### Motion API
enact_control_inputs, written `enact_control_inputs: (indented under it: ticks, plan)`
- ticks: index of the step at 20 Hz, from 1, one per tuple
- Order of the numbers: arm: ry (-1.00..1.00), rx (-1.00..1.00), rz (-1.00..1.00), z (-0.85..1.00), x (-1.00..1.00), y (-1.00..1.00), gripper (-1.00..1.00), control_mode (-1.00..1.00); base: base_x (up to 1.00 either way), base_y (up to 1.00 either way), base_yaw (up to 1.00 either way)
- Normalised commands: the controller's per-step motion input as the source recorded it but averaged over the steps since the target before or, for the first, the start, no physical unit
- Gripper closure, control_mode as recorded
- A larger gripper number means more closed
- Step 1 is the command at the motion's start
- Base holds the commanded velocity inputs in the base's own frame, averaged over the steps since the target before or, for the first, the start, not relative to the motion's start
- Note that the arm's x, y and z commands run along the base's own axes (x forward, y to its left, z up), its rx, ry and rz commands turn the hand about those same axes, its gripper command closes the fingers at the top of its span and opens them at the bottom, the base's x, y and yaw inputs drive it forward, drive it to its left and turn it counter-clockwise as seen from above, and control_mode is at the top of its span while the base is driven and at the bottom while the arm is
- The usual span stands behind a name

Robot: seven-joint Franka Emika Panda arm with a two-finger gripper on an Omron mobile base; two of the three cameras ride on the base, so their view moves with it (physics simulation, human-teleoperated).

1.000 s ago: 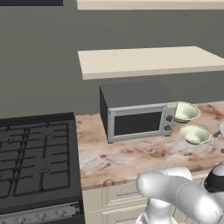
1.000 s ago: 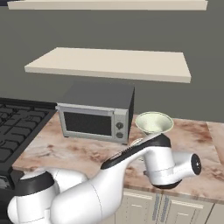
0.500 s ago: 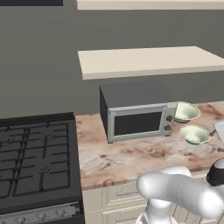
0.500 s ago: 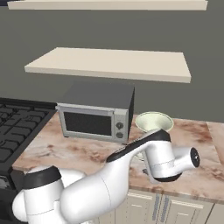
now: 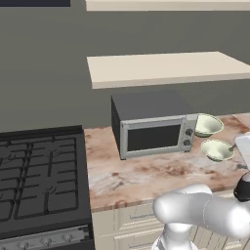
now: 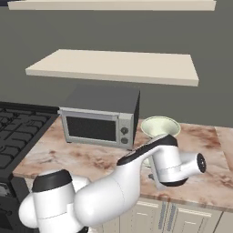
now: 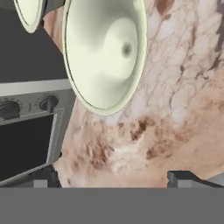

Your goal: Pick up the bowls on the counter and stack them on top of one another in the open cabinet. Place the smaller bowl on top of the larger bowl.

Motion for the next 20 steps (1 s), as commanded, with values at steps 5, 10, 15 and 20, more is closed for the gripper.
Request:
enact_control_inputs:
  ticks: [5, 10, 15, 20]
  plan:
    - [0.00, 0.00, -0.03, -0.25, 0.31, -0.14, -1.00, -1.00, 0.00, 0.00, 0.00]
    - [0.00, 0.00, -0.06, -0.16, 0.23, -0.20, -1.00, -1.00, 0.00, 0.00, 0.00]
    - [0.01, 0.01, -0.06, -0.11, 0.23, -0.21, -1.00, -1.00, 0.00, 0.00, 0.00]
    - [0.03, 0.01, -0.04, -0.12, 0.24, -0.14, -1.00, -1.00, 0.00, 0.00, 0.00]
